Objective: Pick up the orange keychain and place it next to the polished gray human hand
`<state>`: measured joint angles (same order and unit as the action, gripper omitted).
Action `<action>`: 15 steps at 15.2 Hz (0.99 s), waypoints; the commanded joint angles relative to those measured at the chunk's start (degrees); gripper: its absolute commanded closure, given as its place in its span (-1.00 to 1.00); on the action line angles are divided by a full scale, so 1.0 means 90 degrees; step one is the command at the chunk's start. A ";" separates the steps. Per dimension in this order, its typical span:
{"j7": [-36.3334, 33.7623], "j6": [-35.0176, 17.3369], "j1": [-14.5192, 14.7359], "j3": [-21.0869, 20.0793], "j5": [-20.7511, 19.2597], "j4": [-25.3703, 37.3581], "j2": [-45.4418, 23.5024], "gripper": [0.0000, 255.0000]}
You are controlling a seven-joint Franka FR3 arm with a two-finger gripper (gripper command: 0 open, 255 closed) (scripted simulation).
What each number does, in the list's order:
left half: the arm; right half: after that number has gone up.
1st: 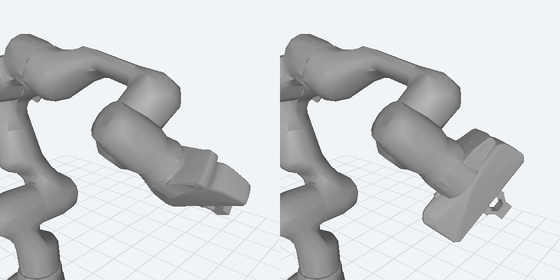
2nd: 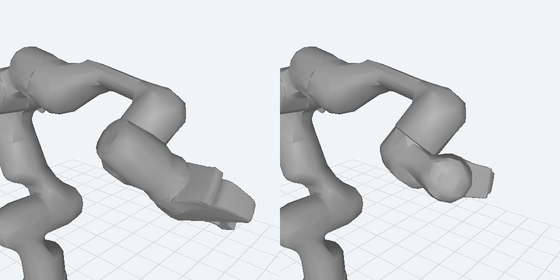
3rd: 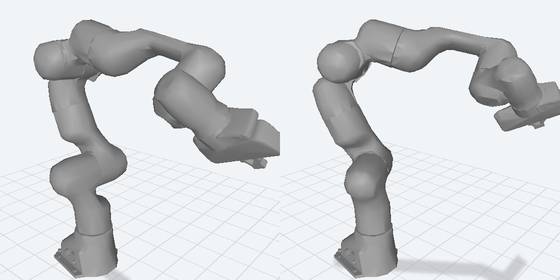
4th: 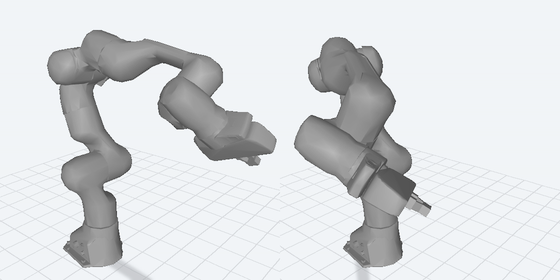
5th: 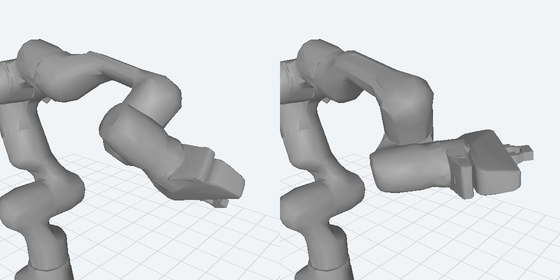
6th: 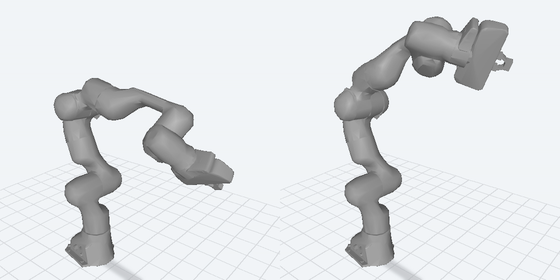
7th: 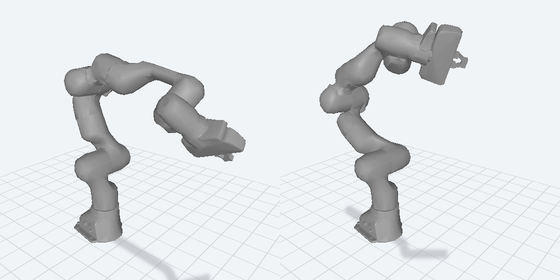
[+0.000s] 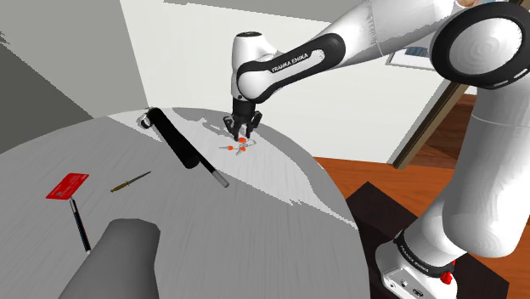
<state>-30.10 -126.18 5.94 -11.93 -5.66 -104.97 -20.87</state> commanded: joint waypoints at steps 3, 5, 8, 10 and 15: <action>-0.0001 -0.0043 0.0019 -0.0025 0.0018 -0.0039 -0.0030 1.00; -0.0012 0.0023 0.0033 -0.0030 0.0021 0.0014 -0.0019 1.00; 0.0012 0.0237 0.0023 -0.0045 0.0058 0.0110 0.0103 1.00; 0.0027 0.0382 0.0017 -0.0054 0.0081 0.0180 0.0179 1.00; 0.0061 0.0751 0.0006 -0.0074 0.0133 0.0383 0.0349 1.00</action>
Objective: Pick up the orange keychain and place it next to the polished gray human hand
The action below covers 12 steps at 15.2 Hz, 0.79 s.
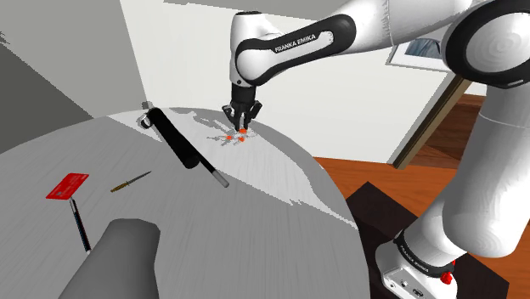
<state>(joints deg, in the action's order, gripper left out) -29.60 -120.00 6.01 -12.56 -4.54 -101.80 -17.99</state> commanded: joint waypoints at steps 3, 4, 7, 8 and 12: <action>0.0023 0.0289 -0.0007 -0.0013 0.0037 0.0171 0.0118 1.00; 0.0029 0.0366 -0.0008 -0.0016 0.0045 0.0220 0.0145 1.00; 0.0044 0.0596 -0.0011 -0.0024 0.0068 0.0379 0.0219 1.00; 0.0049 0.0674 -0.0012 -0.0026 0.0075 0.0435 0.0242 1.00; 0.0065 0.0989 -0.0012 -0.0034 0.0099 0.0676 0.0318 1.00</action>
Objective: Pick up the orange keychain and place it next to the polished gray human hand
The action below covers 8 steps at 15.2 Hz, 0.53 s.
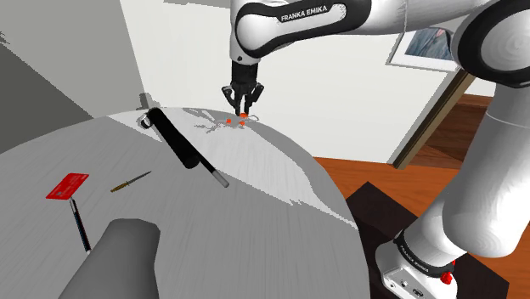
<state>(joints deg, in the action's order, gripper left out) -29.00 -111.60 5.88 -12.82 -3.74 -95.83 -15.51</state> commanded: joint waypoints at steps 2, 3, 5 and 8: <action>0.0005 0.0217 0.0002 -0.0009 0.0019 0.0143 0.0073 1.00; 0.0008 0.0298 0.0002 -0.0010 0.0023 0.0211 0.0086 1.00; 0.0014 0.0461 0.0004 -0.0014 0.0031 0.0353 0.0108 1.00; 0.0021 0.0709 0.0008 -0.0018 0.0039 0.0580 0.0130 1.00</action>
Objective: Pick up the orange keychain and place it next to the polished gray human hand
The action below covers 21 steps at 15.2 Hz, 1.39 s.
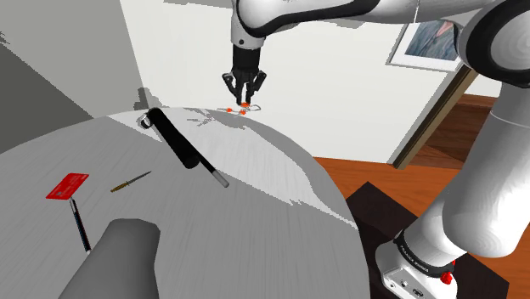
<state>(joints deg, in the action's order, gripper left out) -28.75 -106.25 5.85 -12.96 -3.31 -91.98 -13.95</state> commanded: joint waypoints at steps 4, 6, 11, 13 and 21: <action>0.0000 0.0453 0.0020 -0.0009 -0.0003 0.0484 -0.0035 1.00; 0.0002 0.0627 0.0026 -0.0011 -0.0003 0.0663 -0.0040 1.00; -0.0240 0.0743 0.0171 -0.0110 0.0015 0.0593 0.0144 1.00; -0.0489 0.0679 0.0311 -0.0211 0.0034 0.0357 0.0316 1.00; -0.1547 0.0537 0.0904 -0.0662 0.0078 -0.0225 0.0751 1.00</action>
<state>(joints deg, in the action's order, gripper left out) -41.49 -100.93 13.41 -18.45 -2.77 -92.76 -7.98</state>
